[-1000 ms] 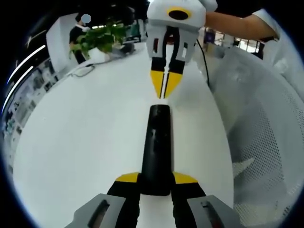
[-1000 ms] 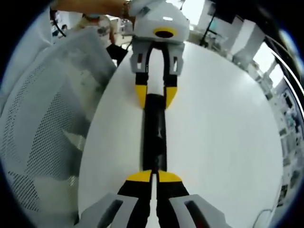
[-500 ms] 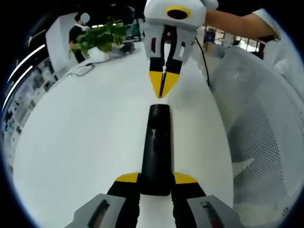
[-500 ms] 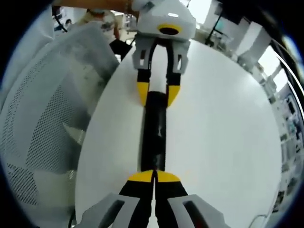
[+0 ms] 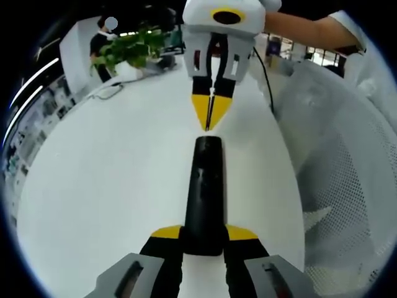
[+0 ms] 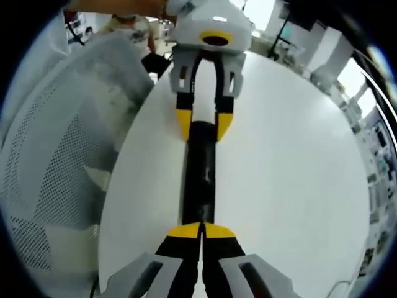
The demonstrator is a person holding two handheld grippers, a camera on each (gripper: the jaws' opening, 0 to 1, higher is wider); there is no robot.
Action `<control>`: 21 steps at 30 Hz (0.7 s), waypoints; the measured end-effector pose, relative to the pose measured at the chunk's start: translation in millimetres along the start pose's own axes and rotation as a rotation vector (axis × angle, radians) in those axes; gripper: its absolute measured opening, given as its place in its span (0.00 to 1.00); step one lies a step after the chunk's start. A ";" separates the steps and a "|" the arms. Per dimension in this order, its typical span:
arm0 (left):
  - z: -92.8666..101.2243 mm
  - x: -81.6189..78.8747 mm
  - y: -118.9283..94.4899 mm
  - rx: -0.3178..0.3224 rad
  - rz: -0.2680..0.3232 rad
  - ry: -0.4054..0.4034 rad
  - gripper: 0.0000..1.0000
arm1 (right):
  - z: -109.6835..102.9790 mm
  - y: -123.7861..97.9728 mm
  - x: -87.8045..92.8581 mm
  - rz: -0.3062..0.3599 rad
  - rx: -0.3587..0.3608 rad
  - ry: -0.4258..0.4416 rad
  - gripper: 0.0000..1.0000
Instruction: Press the specified remote control buttons in sequence, fully releasing each button before pressing the next.
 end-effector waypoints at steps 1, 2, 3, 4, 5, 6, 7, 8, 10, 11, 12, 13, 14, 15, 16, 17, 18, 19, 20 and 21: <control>0.1 0.0 0.1 0.000 0.000 0.000 0.24 | -1.6 1.1 0.1 -0.004 -0.008 -0.005 0.00; 0.1 0.1 0.1 -0.001 -0.001 0.000 0.24 | -2.5 2.0 0.2 -0.007 -0.011 -0.009 0.00; 0.2 0.1 0.1 -0.001 -0.002 0.000 0.24 | -3.0 2.4 0.1 -0.008 -0.011 -0.016 0.00; 0.3 0.1 0.1 -0.002 -0.002 0.001 0.24 | -3.4 2.9 -0.4 -0.008 -0.013 -0.020 0.00; 0.6 0.0 0.1 -0.003 -0.002 0.001 0.24 | -3.6 3.0 -0.9 -0.007 -0.015 -0.021 0.00; 0.7 0.0 0.0 -0.003 -0.002 0.000 0.24 | -3.6 2.9 -1.5 -0.007 -0.015 -0.025 0.00; 0.7 0.0 0.1 -0.003 -0.002 0.001 0.24 | -3.4 3.2 -1.6 -0.007 -0.014 -0.029 0.00; 0.7 0.0 0.1 -0.003 -0.002 0.000 0.24 | -3.2 3.5 -1.6 -0.008 -0.014 -0.031 0.00; 0.7 0.0 0.1 -0.003 -0.003 0.001 0.24 | -3.1 4.0 -1.9 -0.009 -0.017 -0.034 0.00; 0.8 0.0 0.1 -0.003 -0.004 0.001 0.24 | -3.2 4.3 -2.1 -0.009 -0.018 -0.034 0.00; 0.8 -0.1 0.1 -0.004 -0.004 0.001 0.24 | -3.4 4.6 -2.0 -0.009 -0.019 -0.035 0.00; 1.1 -0.2 0.0 -0.004 -0.004 0.001 0.24 | -3.9 5.0 -1.9 -0.010 -0.021 -0.038 0.00; 1.2 -0.2 0.0 -0.004 -0.004 0.001 0.24 | -4.3 5.3 -2.0 -0.012 -0.021 -0.042 0.00; 1.3 -0.3 0.0 -0.004 -0.004 0.001 0.24 | -4.6 5.7 -1.8 -0.015 -0.022 -0.045 0.00; 1.5 -0.4 0.0 -0.004 -0.004 0.001 0.24 | -4.8 6.3 -1.5 -0.016 -0.023 -0.048 0.00; 1.3 -0.4 0.0 -0.003 -0.005 0.001 0.24 | -4.8 6.7 -1.4 -0.017 -0.023 -0.050 0.00; 1.3 -0.4 0.0 -0.003 -0.005 0.001 0.24 | -4.9 6.9 -1.5 -0.016 -0.025 -0.049 0.00; 1.0 -0.3 0.1 -0.003 -0.005 0.001 0.24 | -5.2 7.2 -1.7 -0.015 -0.027 -0.049 0.00; 1.0 -0.3 0.1 -0.003 -0.005 0.001 0.24 | -5.2 7.5 -1.7 -0.017 -0.026 -0.053 0.00; 0.4 -0.1 0.3 -0.003 -0.005 0.001 0.24 | -5.4 7.9 -1.5 -0.018 -0.029 -0.054 0.00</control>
Point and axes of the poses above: the point that each gripper's makers call its tool centre point, and the gripper's own axes: y roughly forward along the fingers, z roughly to its right, x roughly out of its underside, the point moved 4 cm from there along -y, roughly backward along the fingers, and after that the axes turned 13 degrees about x, right-handed, at the moved point
